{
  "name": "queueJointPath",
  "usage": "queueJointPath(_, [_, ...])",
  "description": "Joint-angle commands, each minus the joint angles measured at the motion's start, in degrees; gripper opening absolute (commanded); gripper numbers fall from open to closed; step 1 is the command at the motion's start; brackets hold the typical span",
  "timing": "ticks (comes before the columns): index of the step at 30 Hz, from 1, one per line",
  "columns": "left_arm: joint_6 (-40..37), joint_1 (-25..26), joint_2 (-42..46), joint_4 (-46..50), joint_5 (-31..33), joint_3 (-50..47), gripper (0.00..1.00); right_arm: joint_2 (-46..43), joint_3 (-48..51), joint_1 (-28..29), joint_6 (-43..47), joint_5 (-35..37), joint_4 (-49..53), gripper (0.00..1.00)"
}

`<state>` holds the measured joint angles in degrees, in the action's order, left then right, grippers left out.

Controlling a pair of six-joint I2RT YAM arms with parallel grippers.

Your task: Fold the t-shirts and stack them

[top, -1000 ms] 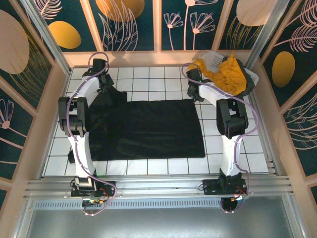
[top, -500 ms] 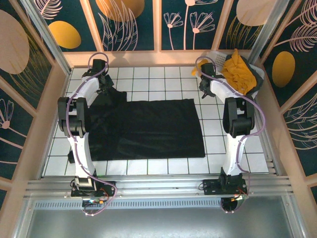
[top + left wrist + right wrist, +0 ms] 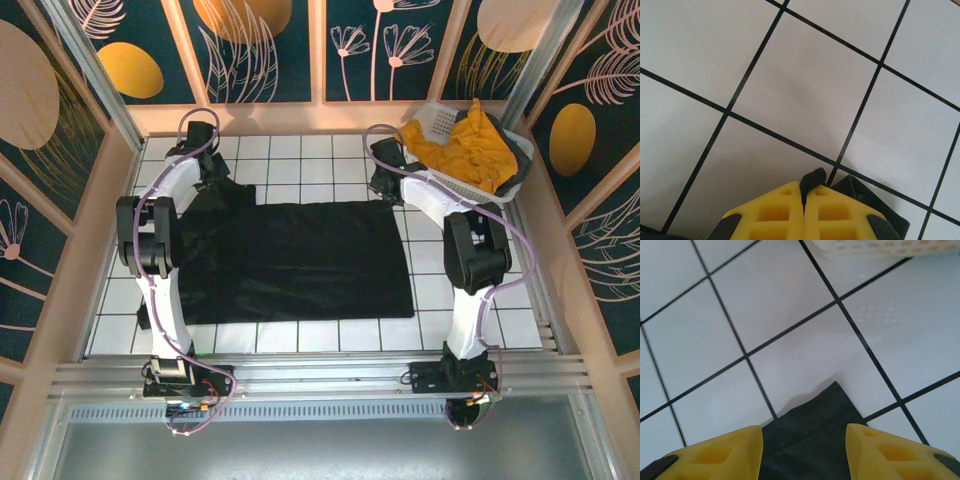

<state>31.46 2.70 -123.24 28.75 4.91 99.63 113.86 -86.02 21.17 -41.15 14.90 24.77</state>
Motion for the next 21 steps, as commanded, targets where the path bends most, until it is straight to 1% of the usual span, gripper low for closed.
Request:
queueJointPath(1, [-0.6,0.2,1.8,0.6,-0.8,0.0,0.0,5.3,-3.8,-0.5,-3.7,0.0,1.7,0.48])
queueJointPath(6, [-0.6,0.1,1.8,0.6,-1.0,-0.1,0.0,10.4,-7.8,-0.8,-5.7,0.0,5.3,0.48])
queueJointPath(12, [-1.0,0.1,1.4,1.0,-1.0,1.0,0.0,13.4,-10.0,-1.5,-5.7,0.6,6.8,0.48])
queueJointPath(21, [-1.2,0.1,0.2,2.0,-1.0,3.1,0.0,14.8,-9.0,-1.9,-6.3,-0.3,7.9,0.45])
